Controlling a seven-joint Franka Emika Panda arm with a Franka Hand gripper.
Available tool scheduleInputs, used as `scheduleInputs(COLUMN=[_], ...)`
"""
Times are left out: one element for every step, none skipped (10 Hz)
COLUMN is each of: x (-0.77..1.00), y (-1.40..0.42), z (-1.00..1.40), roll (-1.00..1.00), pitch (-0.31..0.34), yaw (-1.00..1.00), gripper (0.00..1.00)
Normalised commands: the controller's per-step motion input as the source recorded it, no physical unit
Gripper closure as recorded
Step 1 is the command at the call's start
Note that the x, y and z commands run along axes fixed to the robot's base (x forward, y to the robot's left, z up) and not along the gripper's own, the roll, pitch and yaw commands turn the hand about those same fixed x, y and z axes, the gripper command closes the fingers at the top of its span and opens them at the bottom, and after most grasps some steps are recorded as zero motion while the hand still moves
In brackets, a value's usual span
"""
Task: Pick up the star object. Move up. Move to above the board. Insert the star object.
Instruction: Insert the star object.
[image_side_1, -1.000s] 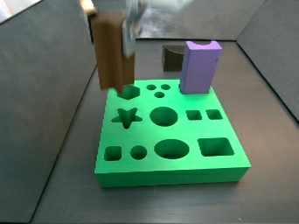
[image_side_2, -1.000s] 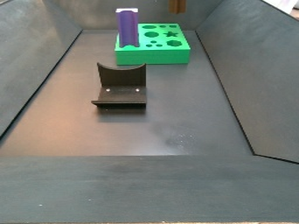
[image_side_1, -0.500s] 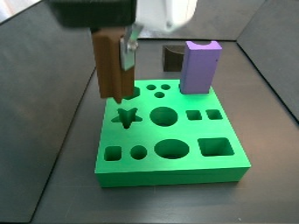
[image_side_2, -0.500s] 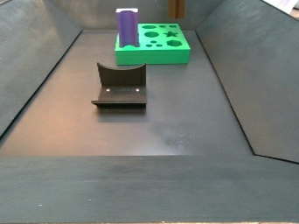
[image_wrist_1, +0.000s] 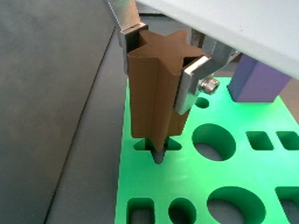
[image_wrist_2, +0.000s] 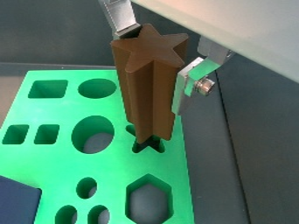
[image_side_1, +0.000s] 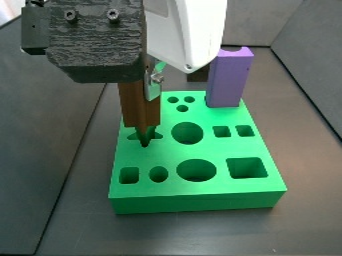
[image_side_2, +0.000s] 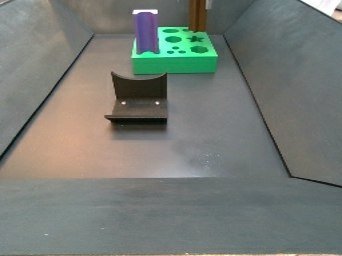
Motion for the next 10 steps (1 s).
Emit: scheduleInputs(x=[0.14, 0.19, 0.03, 0.0, -0.08, 0.0, 0.2, 0.04, 0.0, 0.0], y=[0.0, 0.0, 0.0, 0.0, 0.0, -0.04, -0.03, 0.0, 0.0, 0.0], z=[-0.39, -0.42, -0.02, -0.04, -0.11, -0.21, -0.25, -0.14, -0.01, -0.11], roll=[0.03, 0.05, -0.02, 0.0, 0.03, 0.01, 0.0, 0.01, 0.01, 0.06], pitch=[-0.026, -0.061, -0.07, 0.0, 0.0, -0.039, -0.077, -0.051, 0.0, 0.0], yaw=[-0.35, -0.45, -0.05, 0.0, -0.05, -0.15, -0.32, -0.21, 0.0, 0.0], gripper=[1.0, 1.0, 1.0, 1.0, 1.0, 1.0, 1.0, 1.0, 1.0, 1.0])
